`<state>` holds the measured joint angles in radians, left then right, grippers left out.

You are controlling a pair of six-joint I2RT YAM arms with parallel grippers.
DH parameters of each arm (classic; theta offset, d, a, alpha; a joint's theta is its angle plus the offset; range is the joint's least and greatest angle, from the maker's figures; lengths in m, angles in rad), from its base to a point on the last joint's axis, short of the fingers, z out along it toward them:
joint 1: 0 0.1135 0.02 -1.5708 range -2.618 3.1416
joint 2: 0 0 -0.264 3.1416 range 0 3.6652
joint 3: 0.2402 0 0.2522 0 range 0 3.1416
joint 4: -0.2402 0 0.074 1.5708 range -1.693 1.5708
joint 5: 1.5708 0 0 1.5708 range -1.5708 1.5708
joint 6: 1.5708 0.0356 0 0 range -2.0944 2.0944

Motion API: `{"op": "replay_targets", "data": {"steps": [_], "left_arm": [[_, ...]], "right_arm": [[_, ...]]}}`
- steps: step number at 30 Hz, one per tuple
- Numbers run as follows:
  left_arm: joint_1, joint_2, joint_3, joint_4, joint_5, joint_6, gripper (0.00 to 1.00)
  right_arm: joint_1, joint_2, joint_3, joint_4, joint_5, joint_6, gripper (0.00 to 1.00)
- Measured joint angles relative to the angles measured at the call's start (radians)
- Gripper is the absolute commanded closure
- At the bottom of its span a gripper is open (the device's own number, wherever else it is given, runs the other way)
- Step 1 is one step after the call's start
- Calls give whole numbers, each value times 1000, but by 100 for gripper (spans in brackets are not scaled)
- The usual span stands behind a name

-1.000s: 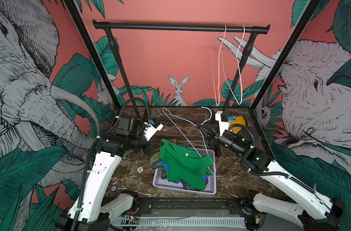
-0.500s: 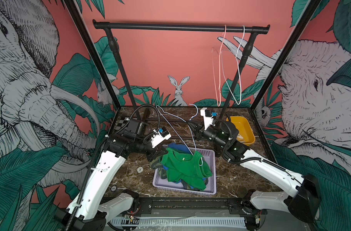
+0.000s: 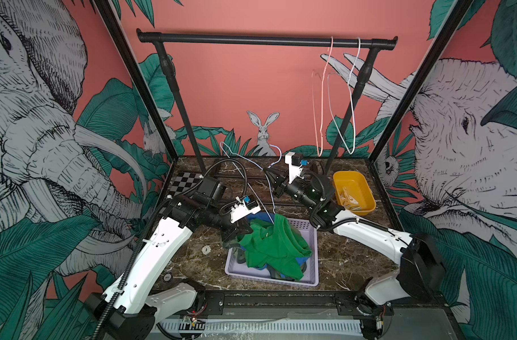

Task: Remove the clothespins securing tank tops to the hanger
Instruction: Remove the tank top from the hanger, then place the hanger on the clothesline.

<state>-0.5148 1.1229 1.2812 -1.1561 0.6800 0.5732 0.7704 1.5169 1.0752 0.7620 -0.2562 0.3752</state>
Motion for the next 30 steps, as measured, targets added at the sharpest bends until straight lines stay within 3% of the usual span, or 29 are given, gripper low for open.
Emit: {"op": "replay_targets", "data": {"steps": [5, 9, 11, 16, 22, 30], "left_arm": [[-13, 15, 3, -6, 6, 23, 99], [-23, 29, 3, -4, -2, 44, 66], [-24, 35, 2, -3, -5, 53, 45], [-26, 36, 2, -5, -3, 79, 21], [-27, 25, 43, -52, -49, 109, 12], [-27, 1, 396, -127, -161, 134, 9]], "right_arm": [[0, 74, 22, 97, -12, 29, 100], [0, 111, 35, 141, -17, 52, 100], [0, 121, 45, 150, -17, 60, 100], [0, 142, 103, 188, -33, 76, 100], [0, 139, 104, 200, -47, 87, 100], [-1, -29, 97, -100, -149, 30, 100]]}}
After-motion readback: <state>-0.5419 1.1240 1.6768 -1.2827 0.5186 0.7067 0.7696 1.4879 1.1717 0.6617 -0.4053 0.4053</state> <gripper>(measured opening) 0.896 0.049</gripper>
